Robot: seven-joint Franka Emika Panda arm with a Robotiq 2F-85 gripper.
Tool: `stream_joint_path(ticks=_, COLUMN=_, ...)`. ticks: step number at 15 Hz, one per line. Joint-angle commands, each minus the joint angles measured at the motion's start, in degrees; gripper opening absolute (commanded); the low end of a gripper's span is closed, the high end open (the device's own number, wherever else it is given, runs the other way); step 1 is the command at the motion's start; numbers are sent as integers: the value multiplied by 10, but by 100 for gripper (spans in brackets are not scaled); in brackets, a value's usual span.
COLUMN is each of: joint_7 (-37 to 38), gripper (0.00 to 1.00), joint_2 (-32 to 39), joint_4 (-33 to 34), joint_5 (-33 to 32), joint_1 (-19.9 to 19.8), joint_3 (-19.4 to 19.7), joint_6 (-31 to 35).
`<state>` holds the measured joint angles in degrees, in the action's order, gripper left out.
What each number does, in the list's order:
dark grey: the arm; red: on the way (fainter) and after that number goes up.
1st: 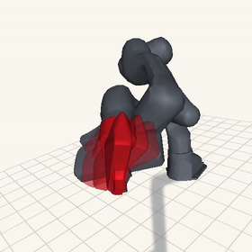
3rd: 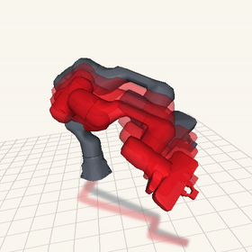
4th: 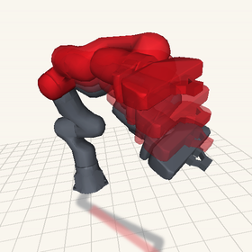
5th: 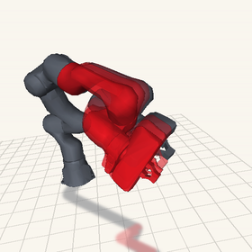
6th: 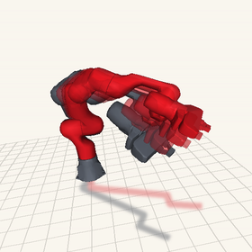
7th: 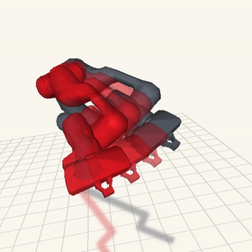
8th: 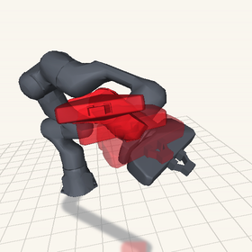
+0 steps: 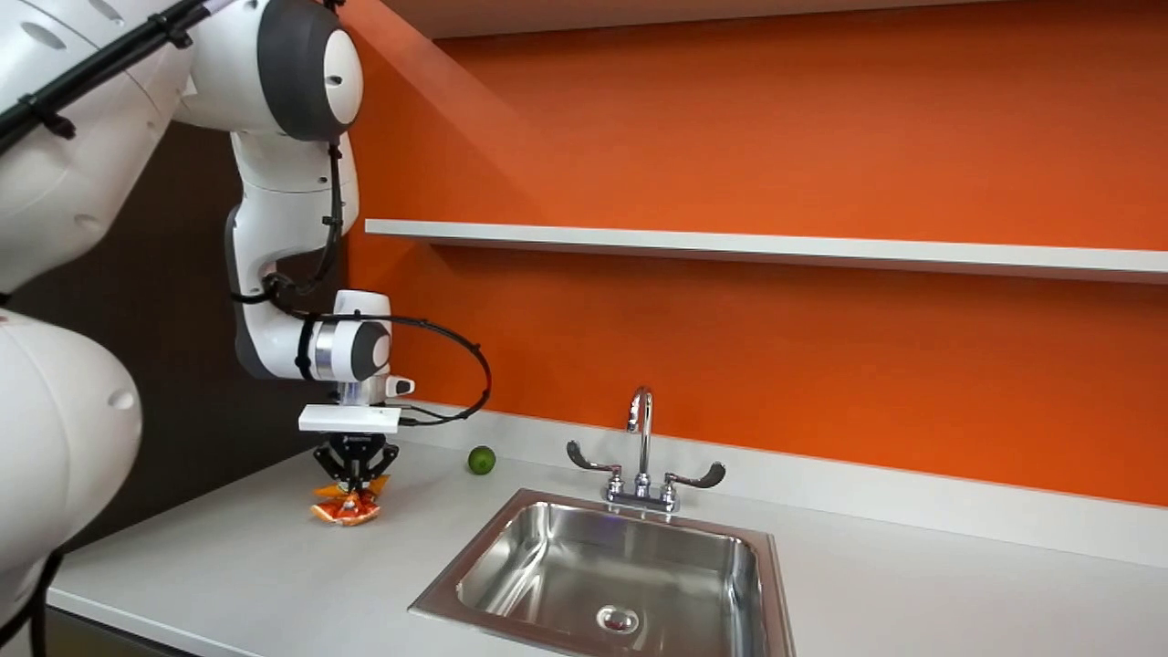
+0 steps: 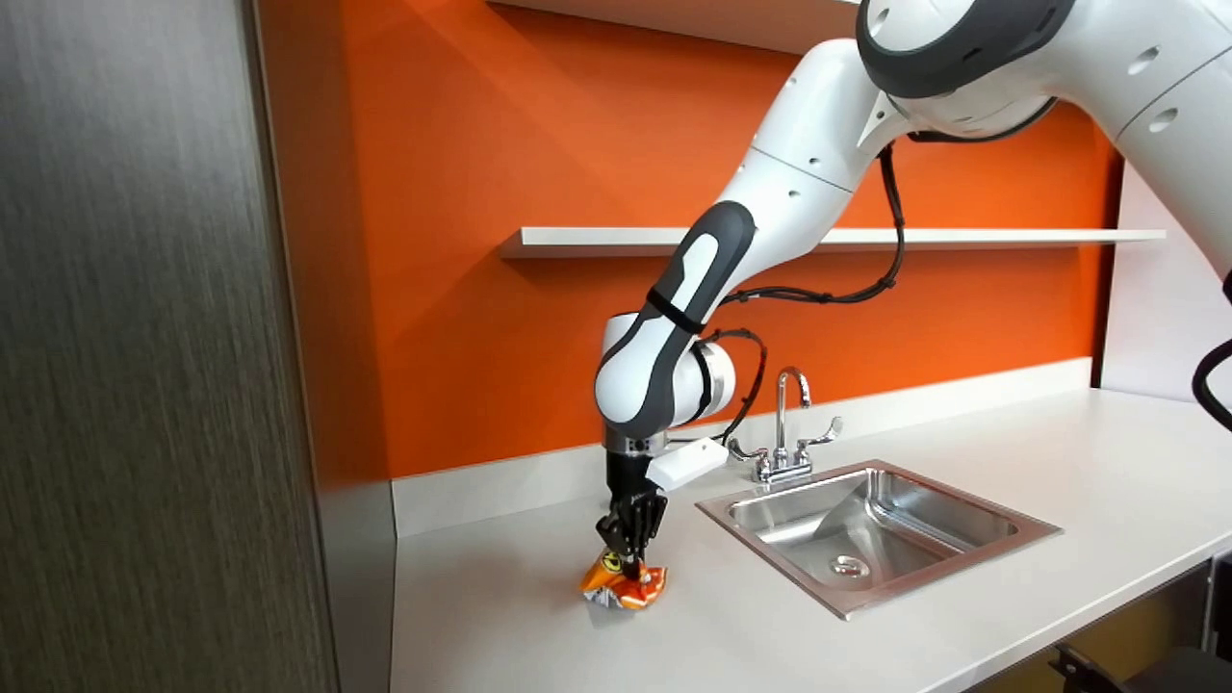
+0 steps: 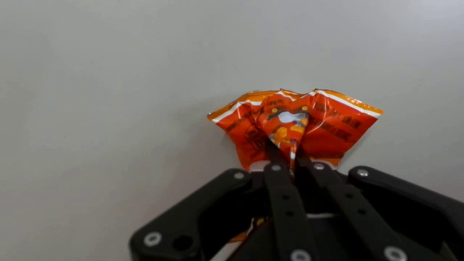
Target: Put the orange packet in the sink.
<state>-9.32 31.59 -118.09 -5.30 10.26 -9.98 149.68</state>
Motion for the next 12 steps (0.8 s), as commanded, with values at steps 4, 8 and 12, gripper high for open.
stream_joint_path(ticks=4, joint_7=9, gripper=2, joint_2=-15, joint_4=10, joint_5=-4, joint_1=-2, joint_3=12, joint_6=-13)
stream_joint_path(ticks=8, joint_7=23, gripper=2, joint_2=-53, joint_4=4, joint_5=-9, joint_1=0, joint_3=28, joint_6=-17)
stream_joint_path(ticks=12, joint_7=36, gripper=2, joint_2=-89, joint_4=-12, joint_5=-14, joint_1=-6, joint_3=50, joint_6=-15)
